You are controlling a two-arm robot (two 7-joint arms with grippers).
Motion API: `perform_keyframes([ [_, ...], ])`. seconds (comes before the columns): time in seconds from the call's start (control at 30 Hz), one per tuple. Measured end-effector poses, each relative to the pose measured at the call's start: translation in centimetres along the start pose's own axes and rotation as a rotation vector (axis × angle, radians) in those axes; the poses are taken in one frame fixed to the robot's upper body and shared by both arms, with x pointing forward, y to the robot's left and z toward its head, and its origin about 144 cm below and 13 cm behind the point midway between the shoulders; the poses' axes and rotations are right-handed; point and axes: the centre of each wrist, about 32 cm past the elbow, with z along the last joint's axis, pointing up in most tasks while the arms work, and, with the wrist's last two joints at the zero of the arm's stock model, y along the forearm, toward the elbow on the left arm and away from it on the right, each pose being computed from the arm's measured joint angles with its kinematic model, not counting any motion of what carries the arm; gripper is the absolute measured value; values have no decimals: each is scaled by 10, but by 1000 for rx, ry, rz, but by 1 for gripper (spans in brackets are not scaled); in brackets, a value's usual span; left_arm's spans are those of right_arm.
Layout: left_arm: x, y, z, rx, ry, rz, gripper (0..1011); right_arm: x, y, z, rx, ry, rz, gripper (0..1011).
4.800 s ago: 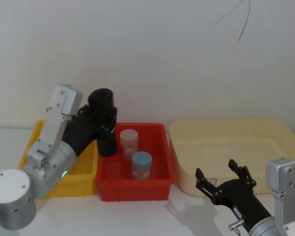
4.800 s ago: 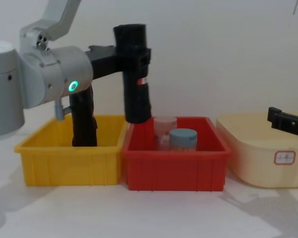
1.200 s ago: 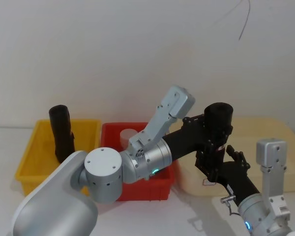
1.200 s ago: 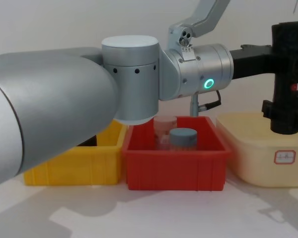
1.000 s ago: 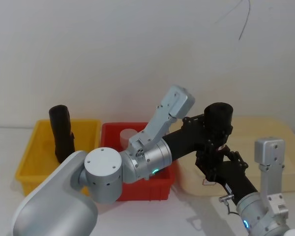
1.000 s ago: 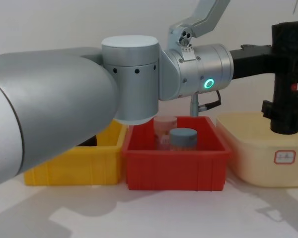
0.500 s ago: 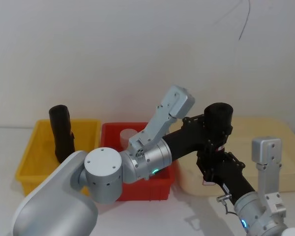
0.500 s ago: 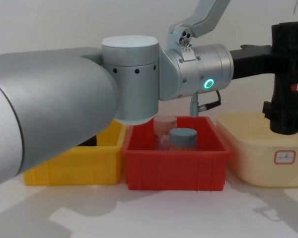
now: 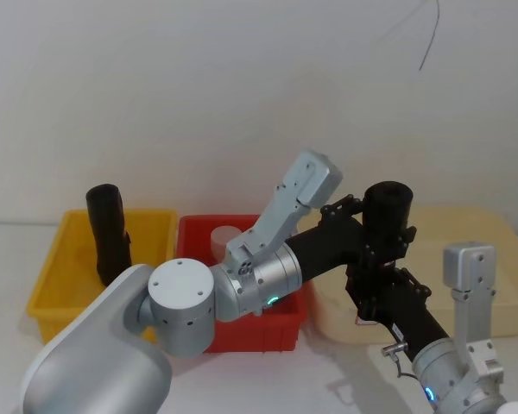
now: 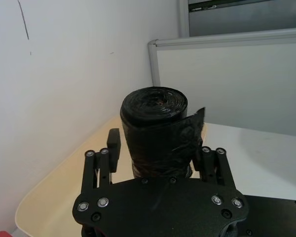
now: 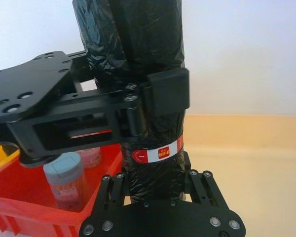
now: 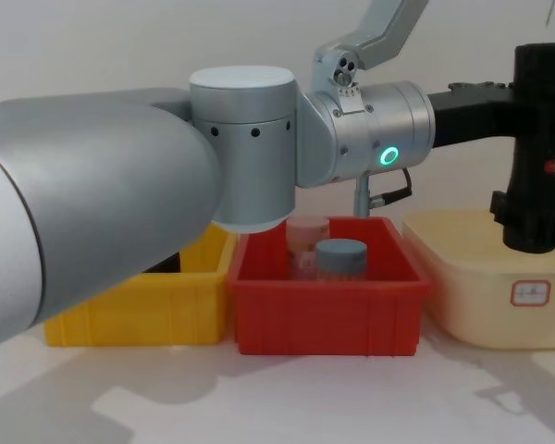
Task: Pick up the garbage bag with the one hand and transfer it to the other hand.
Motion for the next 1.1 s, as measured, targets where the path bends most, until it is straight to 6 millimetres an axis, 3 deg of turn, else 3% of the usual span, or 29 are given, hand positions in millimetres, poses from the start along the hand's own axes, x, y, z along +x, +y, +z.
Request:
perform_keyframes([
  [0.27,0,0,0,0,0,0,1001,12,-1,0,-8,13,-15,545],
  [0.4,0,0,0,0,0,0,1001,21,-1,1,-13,17,-28,545],
  [1.0,0,0,0,0,0,0,1001,106,9,26,-113,-40,-185,546],
  [1.1,0,0,0,0,0,0,1001,121,13,33,-147,-78,-218,644],
])
